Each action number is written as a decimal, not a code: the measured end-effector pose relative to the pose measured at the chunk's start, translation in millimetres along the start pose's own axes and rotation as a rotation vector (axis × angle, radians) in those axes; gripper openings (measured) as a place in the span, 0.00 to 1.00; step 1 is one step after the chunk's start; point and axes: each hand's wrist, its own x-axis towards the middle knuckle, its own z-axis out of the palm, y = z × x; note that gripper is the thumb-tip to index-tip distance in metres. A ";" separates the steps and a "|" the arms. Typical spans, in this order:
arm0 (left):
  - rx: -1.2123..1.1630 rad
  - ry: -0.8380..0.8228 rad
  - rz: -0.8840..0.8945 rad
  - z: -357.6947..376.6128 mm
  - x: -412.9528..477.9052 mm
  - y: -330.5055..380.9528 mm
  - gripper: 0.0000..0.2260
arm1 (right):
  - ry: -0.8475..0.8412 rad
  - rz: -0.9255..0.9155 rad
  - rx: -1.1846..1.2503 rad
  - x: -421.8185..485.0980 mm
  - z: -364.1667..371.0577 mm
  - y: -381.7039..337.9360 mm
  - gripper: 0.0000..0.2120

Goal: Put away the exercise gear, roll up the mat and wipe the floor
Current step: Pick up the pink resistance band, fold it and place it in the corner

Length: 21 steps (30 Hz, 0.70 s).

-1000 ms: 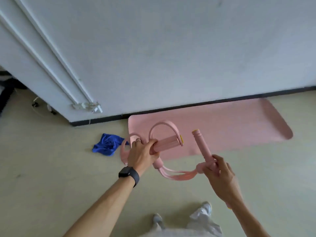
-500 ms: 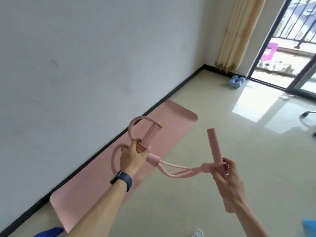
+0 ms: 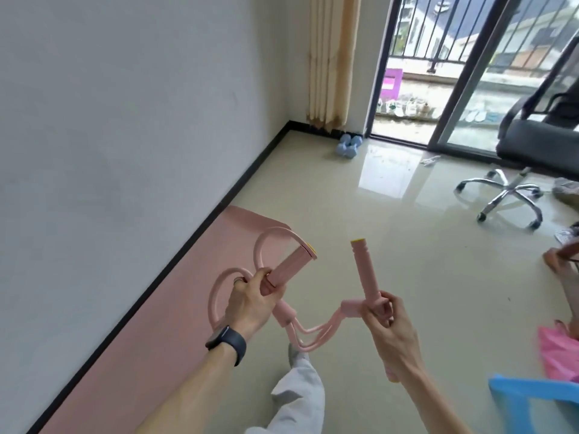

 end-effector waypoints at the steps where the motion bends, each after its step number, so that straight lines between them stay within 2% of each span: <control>1: 0.006 -0.010 0.024 7.1 21.7 9.8 0.20 | 0.006 0.008 -0.004 20.0 2.2 -2.8 0.14; 9: 0.009 -0.076 0.031 24.1 228.7 83.9 0.20 | 0.001 0.018 -0.052 210.2 22.2 -67.2 0.12; 16: -0.057 -0.042 0.025 8.0 385.4 155.1 0.21 | 0.023 0.018 -0.084 363.0 15.7 -149.3 0.14; 21: -0.143 -0.040 -0.014 35.0 499.8 199.2 0.21 | 0.058 0.041 -0.051 488.4 10.8 -172.4 0.14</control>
